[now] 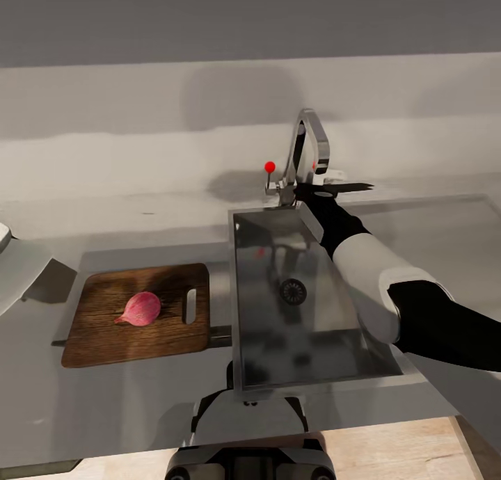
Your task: In the kitchen, take the Vidalia onion out of the sink, dice it on the chopping board with the paring knife, put the diced onion into the bowl on the countertop, then place both the paring knife and the chopping board into the sink.
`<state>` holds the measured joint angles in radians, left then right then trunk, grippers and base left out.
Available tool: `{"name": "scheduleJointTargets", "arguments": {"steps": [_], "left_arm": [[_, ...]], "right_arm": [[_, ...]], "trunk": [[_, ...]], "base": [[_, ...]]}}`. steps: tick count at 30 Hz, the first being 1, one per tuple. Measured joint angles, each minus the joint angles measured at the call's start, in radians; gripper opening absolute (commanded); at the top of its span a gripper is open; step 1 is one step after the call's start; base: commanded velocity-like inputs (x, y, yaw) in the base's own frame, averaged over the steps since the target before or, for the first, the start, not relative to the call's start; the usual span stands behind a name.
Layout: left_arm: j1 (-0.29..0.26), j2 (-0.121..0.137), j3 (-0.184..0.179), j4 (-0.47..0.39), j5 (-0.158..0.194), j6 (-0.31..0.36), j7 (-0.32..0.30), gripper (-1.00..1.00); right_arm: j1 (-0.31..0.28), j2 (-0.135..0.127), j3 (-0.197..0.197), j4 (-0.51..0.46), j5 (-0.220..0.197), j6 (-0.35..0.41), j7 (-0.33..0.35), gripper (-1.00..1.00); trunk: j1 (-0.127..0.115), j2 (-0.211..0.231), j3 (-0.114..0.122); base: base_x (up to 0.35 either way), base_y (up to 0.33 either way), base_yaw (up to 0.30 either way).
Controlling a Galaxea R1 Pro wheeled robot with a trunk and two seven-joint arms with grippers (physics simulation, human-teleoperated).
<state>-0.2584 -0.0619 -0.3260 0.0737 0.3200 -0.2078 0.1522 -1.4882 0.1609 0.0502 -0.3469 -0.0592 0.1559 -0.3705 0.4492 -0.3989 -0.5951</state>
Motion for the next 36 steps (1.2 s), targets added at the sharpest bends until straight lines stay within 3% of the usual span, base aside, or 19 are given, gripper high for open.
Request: {"name": "scheduleJointTargets", "arguments": {"steps": [31,36], "left_arm": [[0.0,-0.006,0.0,0.0,0.0,0.0,0.0,1.0],[0.0,-0.006,0.0,0.0,0.0,0.0,0.0,1.0]], "right_arm": [[0.001,-0.007,0.018,-0.039,-0.01,0.014,0.012,1.0],[0.0,-0.01,0.019,-0.046,-0.009,0.066,0.022,1.0]], "trunk": [[0.0,0.001,0.0],[0.0,0.0,0.0]], "base": [[0.0,0.0,0.0],[0.0,0.0,0.0]]}}
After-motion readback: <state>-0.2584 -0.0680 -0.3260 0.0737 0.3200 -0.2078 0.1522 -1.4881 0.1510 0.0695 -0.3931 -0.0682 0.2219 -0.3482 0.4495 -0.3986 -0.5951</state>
